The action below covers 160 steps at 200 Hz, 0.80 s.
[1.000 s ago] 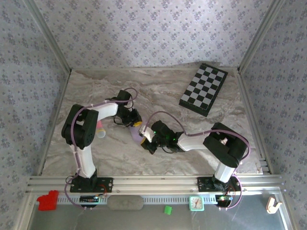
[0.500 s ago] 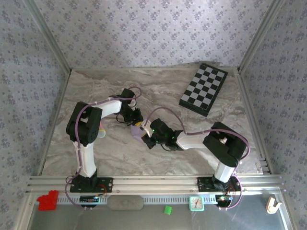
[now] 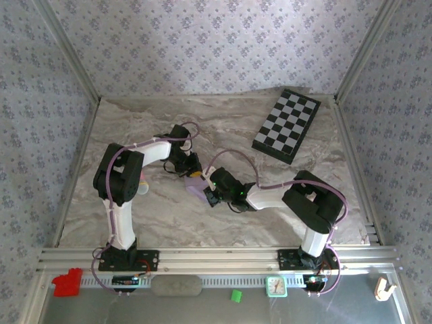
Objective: Fold a paper plane with a square sheet of paper (pick it up from the middle)
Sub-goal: Third fold the triangle at the center of the table.
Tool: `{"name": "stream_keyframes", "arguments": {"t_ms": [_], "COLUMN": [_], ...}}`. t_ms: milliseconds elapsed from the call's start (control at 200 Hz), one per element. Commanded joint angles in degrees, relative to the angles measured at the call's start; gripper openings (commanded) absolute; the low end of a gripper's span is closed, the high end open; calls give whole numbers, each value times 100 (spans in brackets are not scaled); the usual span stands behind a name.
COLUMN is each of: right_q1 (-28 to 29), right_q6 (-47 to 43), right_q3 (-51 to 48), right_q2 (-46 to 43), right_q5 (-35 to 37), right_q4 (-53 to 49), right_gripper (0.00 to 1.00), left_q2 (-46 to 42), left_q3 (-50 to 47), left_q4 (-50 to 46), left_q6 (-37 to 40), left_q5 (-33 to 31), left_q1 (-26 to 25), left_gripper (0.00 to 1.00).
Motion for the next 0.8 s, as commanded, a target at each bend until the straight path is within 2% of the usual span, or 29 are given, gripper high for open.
{"name": "stream_keyframes", "arguments": {"t_ms": [0, 585, 795], "right_q1": [-14, -25, -24], "right_q6": [203, 284, 332], "right_q3": [159, 231, 234], "right_q2": [63, 219, 219], "right_q5": [96, 44, 62], "right_q4": [-147, -322, -411], "right_gripper": [1, 0, 0], "left_q2": [214, 184, -96], "left_q3": [-172, -132, -71], "left_q4": [-105, -45, -1], "left_q6": [-6, -24, -107], "left_q5": [-109, 27, 71], "left_q1": [-54, -58, -17], "left_gripper": [13, 13, 13]}}
